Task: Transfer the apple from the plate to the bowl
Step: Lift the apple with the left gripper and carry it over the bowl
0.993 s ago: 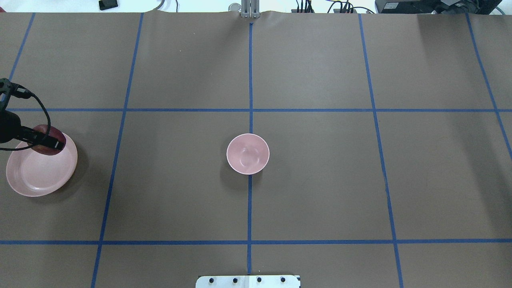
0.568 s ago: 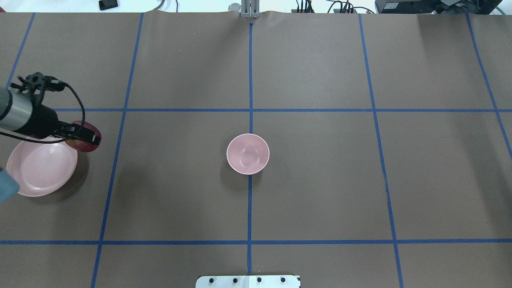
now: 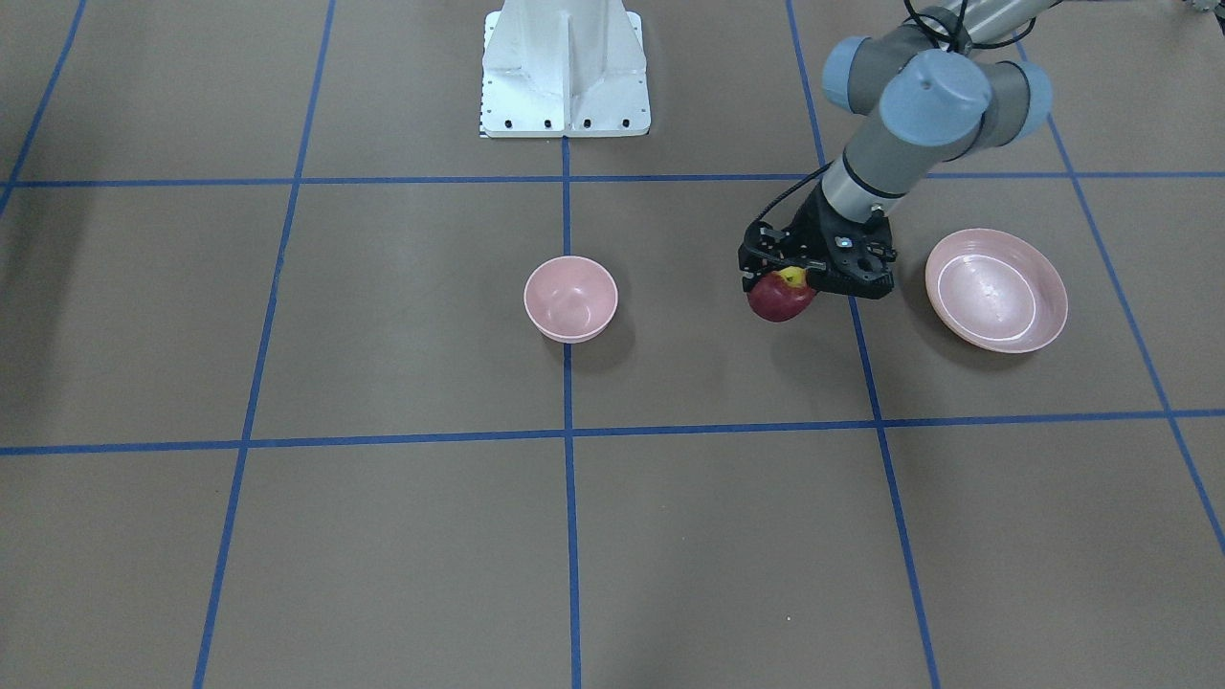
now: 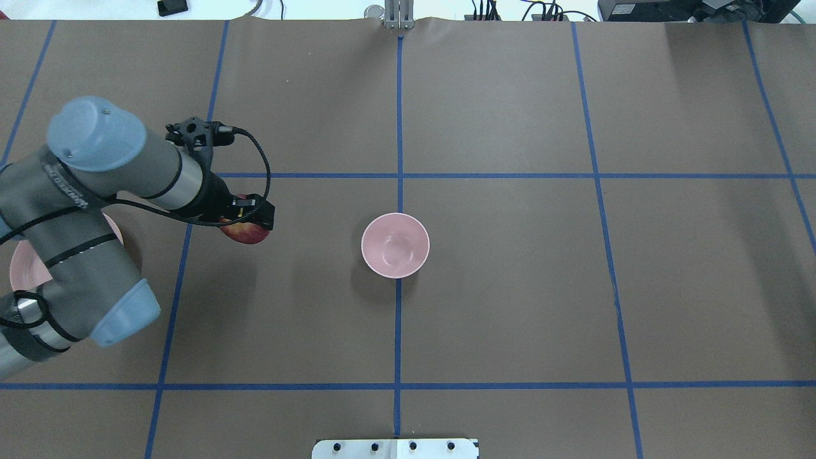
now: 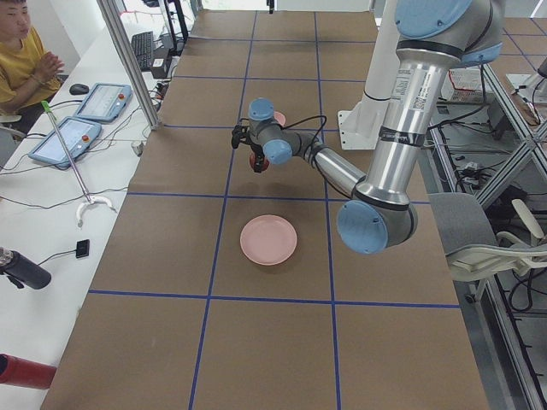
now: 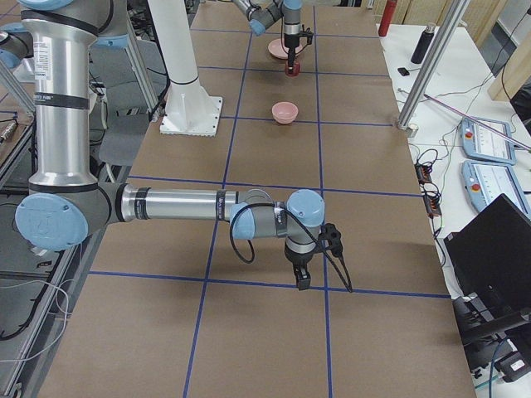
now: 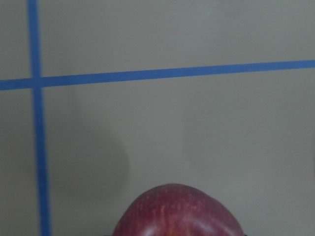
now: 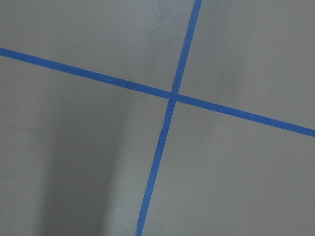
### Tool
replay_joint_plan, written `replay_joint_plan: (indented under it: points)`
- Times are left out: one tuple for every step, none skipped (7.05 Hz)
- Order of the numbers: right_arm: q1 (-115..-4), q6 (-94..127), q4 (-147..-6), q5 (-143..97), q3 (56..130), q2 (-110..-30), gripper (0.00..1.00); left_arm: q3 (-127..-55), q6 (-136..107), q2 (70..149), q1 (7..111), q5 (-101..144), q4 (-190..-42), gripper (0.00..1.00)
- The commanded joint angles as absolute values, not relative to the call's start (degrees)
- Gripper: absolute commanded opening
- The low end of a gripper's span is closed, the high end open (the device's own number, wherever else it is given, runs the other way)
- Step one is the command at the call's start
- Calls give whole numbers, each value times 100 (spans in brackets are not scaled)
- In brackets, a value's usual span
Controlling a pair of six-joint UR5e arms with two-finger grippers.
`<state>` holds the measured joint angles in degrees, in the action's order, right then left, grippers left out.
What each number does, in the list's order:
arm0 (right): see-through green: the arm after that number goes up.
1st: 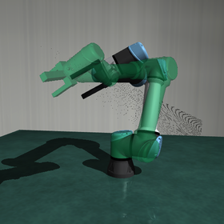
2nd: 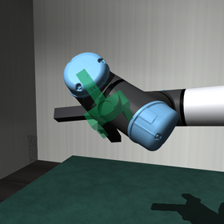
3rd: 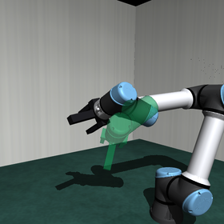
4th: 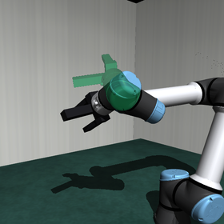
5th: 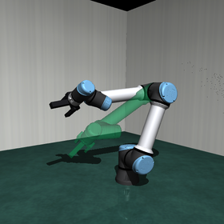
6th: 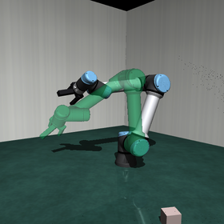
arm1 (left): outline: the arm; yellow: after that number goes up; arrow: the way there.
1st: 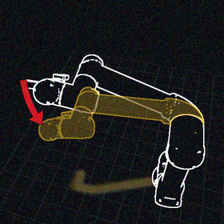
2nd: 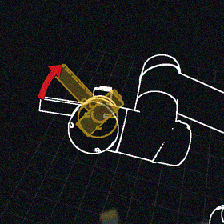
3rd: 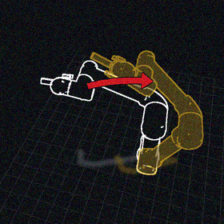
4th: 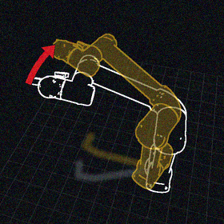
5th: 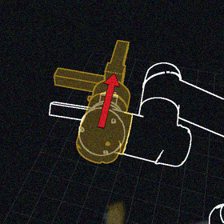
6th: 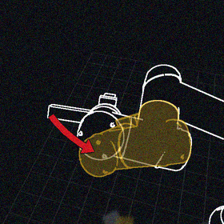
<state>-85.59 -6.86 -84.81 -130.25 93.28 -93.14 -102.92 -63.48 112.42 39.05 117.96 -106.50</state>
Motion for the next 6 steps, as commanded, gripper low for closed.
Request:
replay_joint_plan:
  points:
    - [-8560,-686,-8481,-13025,9316,-9316,100,-10240,-6959,12378,3255,11226,-9351,13]
    - [-8561,-686,-8481,-13025,9316,-9316,100,-10196,-7109,12723,3139,11041,-9004,13]
    - [-8561,-686,-8481,-13025,9316,-9316,100,-9821,-7493,13118,2955,10839,-9009,14]
    - [-8561,-686,-8481,-13025,9316,-9316,100,-9147,-7645,13679,2849,10628,-9044,16]
    - [-8561,-686,-8481,-13025,9316,-9316,100,-8627,-7725,13998,2778,10617,-9105,24]
    - [-8561,-686,-8481,-13025,9308,-9316,100,-8570,-7717,13975,2751,10617,-9271,34]
